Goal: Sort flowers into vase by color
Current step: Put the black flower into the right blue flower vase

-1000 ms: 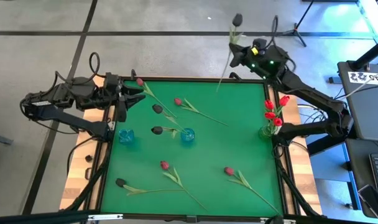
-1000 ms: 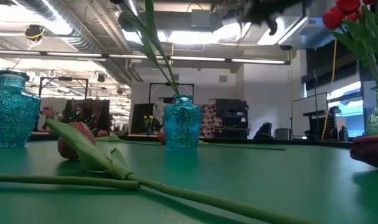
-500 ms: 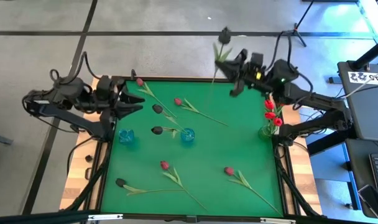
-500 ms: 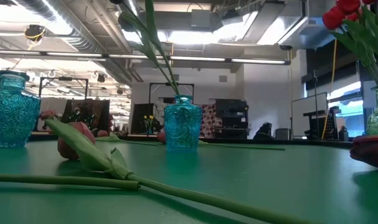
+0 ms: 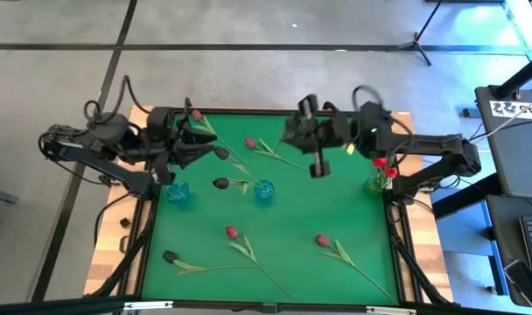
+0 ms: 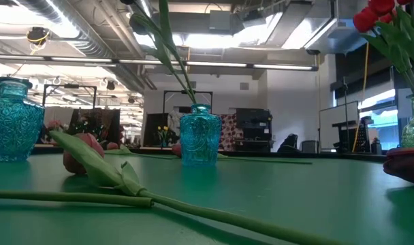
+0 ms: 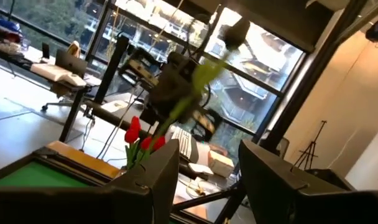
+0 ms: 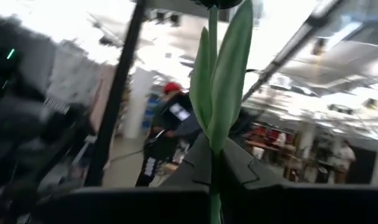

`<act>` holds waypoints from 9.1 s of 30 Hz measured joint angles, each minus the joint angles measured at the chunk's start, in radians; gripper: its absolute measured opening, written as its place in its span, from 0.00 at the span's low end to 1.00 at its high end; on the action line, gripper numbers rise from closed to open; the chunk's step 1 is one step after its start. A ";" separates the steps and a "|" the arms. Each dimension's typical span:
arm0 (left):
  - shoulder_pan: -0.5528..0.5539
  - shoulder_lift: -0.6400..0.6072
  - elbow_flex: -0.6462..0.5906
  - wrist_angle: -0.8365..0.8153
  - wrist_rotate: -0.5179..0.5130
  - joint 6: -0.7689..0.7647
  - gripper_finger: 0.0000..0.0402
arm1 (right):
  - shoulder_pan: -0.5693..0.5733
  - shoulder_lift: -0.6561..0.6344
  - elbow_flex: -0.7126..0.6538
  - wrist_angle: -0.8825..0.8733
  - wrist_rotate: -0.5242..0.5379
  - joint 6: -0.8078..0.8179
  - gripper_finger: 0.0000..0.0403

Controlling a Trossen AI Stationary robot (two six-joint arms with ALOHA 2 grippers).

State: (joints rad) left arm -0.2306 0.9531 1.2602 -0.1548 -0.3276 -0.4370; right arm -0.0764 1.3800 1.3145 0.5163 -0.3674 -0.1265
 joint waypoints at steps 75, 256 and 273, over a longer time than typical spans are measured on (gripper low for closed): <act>-0.379 -0.008 0.000 -1.044 0.015 -0.983 0.42 | 0.090 0.227 -0.398 0.073 0.321 -0.130 0.17; -0.520 0.553 0.150 -0.775 -0.143 -0.749 0.40 | 0.616 0.560 -0.039 -0.508 0.624 0.361 0.02; -0.595 0.500 0.150 -0.748 -0.385 -0.641 0.40 | 0.361 0.068 -0.062 0.030 0.534 0.180 0.01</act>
State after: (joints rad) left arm -0.8254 1.4528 1.4101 -0.9032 -0.7123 -1.0784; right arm 0.2846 1.4479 1.2521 0.5463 0.1667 0.0539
